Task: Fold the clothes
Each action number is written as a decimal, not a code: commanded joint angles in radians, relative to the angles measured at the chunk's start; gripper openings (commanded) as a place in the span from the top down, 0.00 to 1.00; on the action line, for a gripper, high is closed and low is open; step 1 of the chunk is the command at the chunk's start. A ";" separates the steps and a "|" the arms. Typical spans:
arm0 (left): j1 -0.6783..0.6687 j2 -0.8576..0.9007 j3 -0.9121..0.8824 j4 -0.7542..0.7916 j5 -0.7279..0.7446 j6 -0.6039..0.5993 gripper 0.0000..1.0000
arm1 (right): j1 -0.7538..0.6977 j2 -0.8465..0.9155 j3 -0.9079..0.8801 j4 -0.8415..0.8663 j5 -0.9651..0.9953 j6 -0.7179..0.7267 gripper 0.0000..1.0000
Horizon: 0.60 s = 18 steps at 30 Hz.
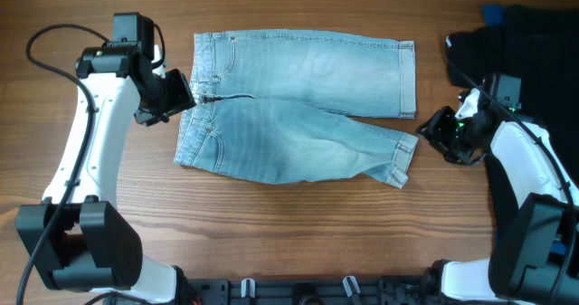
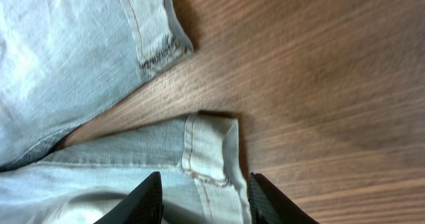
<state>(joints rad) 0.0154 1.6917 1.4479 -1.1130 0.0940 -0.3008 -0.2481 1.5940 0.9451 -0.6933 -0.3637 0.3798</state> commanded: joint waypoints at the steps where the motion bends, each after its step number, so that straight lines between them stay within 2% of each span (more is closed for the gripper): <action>1: 0.003 0.012 -0.009 0.017 -0.006 -0.002 0.41 | 0.000 0.008 0.010 -0.007 -0.045 -0.045 0.59; 2: 0.003 0.012 -0.009 0.021 -0.006 -0.002 0.41 | 0.008 0.008 0.010 -0.008 -0.069 -0.077 0.64; 3: 0.003 0.012 -0.009 0.024 -0.006 -0.002 0.42 | 0.021 0.008 0.010 -0.026 -0.081 -0.095 0.87; 4: 0.003 0.012 -0.009 0.024 -0.006 -0.002 0.50 | 0.026 0.011 0.010 -0.030 -0.081 -0.095 0.96; 7: 0.002 0.012 -0.019 0.025 0.018 -0.003 0.93 | 0.055 0.047 0.008 -0.028 -0.079 -0.096 0.96; 8: 0.002 0.013 -0.027 0.025 0.044 -0.002 0.96 | 0.071 0.056 0.008 -0.030 -0.092 -0.096 0.96; 11: 0.002 0.013 -0.074 0.036 0.066 -0.003 0.96 | 0.150 0.085 0.008 -0.025 -0.061 -0.089 0.96; 15: 0.002 0.014 -0.214 0.129 0.096 -0.002 0.96 | 0.204 0.111 0.008 -0.023 0.119 -0.088 0.96; 16: 0.002 0.014 -0.248 0.163 0.095 -0.002 0.92 | 0.204 0.112 0.008 -0.021 0.129 -0.088 0.96; 17: 0.008 0.014 -0.259 0.187 0.091 0.002 0.74 | 0.204 0.112 0.008 -0.014 0.129 -0.088 0.96; 18: 0.017 0.014 -0.259 0.208 0.092 0.010 0.61 | 0.204 0.112 0.008 -0.008 0.129 -0.089 0.96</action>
<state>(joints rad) 0.0154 1.7012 1.2053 -0.9417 0.1699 -0.3019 -0.0456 1.6901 0.9451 -0.7139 -0.2832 0.3080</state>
